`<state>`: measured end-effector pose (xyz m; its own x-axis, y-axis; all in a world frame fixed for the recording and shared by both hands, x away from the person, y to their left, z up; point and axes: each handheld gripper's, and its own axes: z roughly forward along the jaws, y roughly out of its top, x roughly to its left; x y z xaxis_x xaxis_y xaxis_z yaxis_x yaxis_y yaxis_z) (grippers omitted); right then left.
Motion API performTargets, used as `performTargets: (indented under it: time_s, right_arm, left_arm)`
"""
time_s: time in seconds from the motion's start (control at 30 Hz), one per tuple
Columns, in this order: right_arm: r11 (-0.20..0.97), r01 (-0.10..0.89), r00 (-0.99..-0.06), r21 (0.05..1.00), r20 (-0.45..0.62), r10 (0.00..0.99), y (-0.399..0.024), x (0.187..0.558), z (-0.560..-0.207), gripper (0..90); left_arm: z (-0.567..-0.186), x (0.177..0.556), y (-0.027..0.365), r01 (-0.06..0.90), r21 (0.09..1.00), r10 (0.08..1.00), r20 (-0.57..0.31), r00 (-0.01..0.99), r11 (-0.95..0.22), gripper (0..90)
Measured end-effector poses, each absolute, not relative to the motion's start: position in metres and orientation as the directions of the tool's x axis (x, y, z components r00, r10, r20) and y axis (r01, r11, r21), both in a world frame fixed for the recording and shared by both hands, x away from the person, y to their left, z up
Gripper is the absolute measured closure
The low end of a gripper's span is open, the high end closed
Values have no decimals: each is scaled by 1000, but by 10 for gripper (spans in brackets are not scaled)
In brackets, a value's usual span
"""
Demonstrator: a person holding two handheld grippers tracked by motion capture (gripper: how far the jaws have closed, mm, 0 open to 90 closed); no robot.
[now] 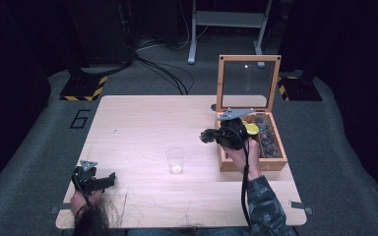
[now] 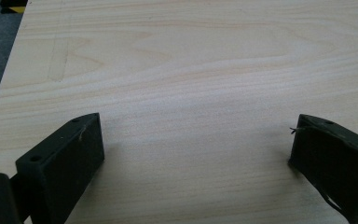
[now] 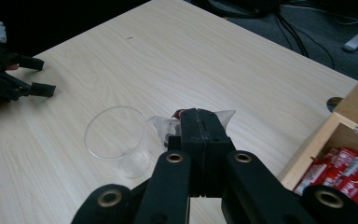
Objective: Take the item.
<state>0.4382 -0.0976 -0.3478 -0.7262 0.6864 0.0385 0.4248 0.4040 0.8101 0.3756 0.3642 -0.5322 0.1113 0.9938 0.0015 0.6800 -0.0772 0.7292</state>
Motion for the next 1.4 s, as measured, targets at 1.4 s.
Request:
performTargets:
  time_s: [1.4]
  right_arm:
    - [559, 411, -841, 720, 62, 537, -7, 446, -395, 900]
  left_arm:
    - [-532, 375, 364, 683, 726, 994, -1, 111, -76, 23]
